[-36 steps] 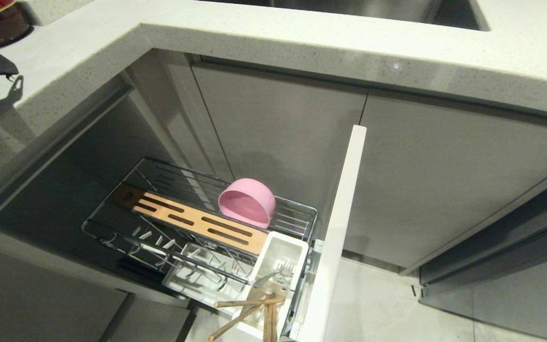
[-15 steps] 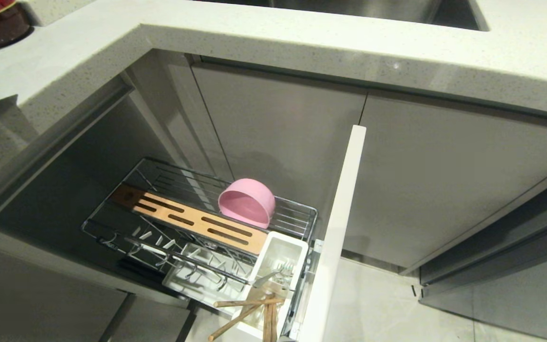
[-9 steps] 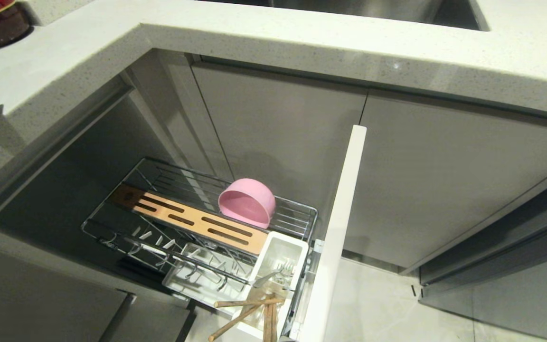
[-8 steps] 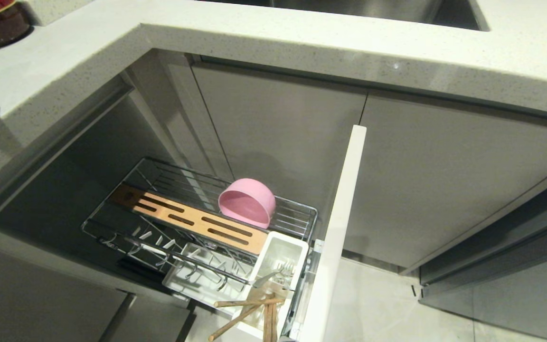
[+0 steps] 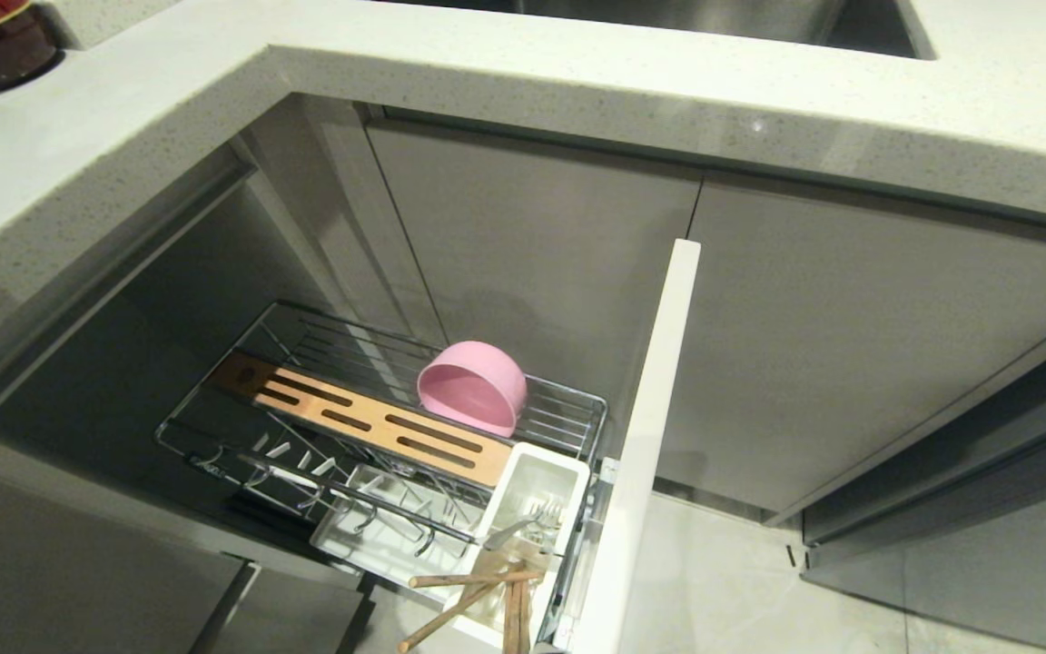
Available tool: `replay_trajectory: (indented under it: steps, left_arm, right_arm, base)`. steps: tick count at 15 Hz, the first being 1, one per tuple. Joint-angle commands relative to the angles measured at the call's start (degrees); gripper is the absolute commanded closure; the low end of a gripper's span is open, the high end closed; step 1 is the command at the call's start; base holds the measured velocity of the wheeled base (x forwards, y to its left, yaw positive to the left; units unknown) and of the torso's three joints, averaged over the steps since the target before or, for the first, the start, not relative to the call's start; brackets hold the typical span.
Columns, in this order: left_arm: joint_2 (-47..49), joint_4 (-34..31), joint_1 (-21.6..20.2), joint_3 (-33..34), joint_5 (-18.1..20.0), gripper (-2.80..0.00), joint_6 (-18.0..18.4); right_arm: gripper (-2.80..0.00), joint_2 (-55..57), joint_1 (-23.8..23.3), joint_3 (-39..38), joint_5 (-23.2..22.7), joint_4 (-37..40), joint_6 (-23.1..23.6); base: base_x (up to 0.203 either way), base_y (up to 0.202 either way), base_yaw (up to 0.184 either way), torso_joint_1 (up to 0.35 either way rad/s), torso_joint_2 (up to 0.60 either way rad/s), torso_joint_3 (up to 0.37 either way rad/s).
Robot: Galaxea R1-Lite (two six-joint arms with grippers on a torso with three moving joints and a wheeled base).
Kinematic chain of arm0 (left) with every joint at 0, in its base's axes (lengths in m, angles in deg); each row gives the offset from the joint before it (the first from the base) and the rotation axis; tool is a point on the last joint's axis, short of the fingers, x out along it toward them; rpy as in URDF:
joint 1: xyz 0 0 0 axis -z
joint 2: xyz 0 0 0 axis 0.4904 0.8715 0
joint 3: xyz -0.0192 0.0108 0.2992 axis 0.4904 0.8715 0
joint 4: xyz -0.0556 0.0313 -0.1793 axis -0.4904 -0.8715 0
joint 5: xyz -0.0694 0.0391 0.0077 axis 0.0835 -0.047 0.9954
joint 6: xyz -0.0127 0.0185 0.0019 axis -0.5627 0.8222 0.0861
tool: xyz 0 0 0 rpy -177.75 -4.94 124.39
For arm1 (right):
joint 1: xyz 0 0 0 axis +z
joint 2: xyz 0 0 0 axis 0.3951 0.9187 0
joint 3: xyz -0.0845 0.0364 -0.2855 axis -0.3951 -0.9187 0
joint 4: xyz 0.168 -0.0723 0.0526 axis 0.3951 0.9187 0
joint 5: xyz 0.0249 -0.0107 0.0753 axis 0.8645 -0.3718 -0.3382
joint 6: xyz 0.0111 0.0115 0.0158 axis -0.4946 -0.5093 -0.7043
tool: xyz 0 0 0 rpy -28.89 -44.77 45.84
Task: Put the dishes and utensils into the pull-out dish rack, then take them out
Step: Pick up the plate and place it in the cupboard
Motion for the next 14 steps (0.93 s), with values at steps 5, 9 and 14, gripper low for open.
replay_trajectory:
  steps: [5,9,14]
  left_arm:
    - [-0.50,21.81,16.68,3.59,-0.06,0.00,-1.97]
    - [0.50,29.34,30.09,5.94,-0.26,0.00,-2.66]
    - [4.05,34.31,39.31,8.87,-1.91,0.00,-7.98]
  right_arm:
    - [0.00,-0.04,0.01,-1.49,-0.01,-0.05,0.00]
    - [0.00,-0.04,0.01,-1.49,-0.01,-0.05,0.01]
    - [0.00,-0.04,0.01,-1.49,-0.01,-0.05,0.00]
  base:
    - [0.000,0.000,0.000,0.000,0.00,0.000]
    - [0.000,0.000,0.000,0.000,0.00,0.000]
    - [0.000,0.000,0.000,0.000,0.00,0.000]
